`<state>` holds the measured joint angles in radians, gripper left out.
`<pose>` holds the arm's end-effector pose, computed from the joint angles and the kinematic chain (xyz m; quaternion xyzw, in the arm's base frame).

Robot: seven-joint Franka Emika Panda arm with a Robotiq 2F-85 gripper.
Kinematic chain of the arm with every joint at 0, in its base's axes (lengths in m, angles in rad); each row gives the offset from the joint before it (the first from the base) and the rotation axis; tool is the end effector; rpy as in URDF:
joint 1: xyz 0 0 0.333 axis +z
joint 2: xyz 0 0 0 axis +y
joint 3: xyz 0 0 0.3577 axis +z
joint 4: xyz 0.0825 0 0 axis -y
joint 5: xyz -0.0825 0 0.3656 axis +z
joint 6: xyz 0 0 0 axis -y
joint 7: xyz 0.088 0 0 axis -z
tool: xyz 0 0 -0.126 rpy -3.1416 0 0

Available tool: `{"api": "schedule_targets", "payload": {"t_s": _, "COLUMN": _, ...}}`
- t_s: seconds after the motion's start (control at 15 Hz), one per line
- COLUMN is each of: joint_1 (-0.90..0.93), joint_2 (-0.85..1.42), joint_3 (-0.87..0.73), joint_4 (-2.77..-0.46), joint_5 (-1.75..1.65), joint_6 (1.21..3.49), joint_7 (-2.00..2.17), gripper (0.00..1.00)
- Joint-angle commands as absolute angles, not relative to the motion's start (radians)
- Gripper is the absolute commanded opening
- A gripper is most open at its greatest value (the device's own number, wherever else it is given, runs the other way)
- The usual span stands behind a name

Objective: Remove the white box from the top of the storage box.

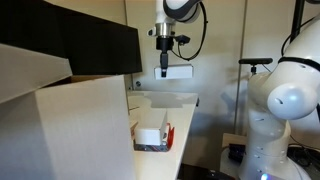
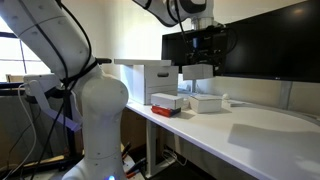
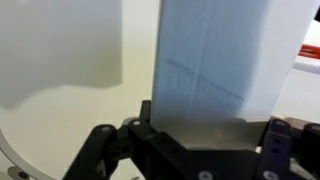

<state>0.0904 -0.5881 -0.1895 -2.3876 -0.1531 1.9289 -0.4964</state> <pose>0.3473 -0.0605 0.5557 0.9708 0.2309 0.0532 0.0372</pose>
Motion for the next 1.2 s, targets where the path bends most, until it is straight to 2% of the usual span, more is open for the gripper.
{"api": "schedule_targets", "payload": {"t_s": 0.0, "joint_1": 0.050, "joint_2": -0.509, "joint_3": -0.225, "joint_4": -2.350, "joint_5": -0.176, "joint_6": 2.004, "joint_7": -0.564, "gripper": 0.60}}
{"api": "schedule_targets", "payload": {"t_s": 0.6, "joint_1": -0.046, "joint_2": -0.312, "joint_3": -0.373, "joint_4": -2.219, "joint_5": -0.154, "joint_6": 2.121, "joint_7": -0.842, "gripper": 0.60}}
{"api": "schedule_targets", "payload": {"t_s": 1.13, "joint_1": -0.134, "joint_2": -0.156, "joint_3": -0.404, "joint_4": -2.176, "joint_5": -0.112, "joint_6": 2.262, "joint_7": -1.037, "gripper": 0.60}}
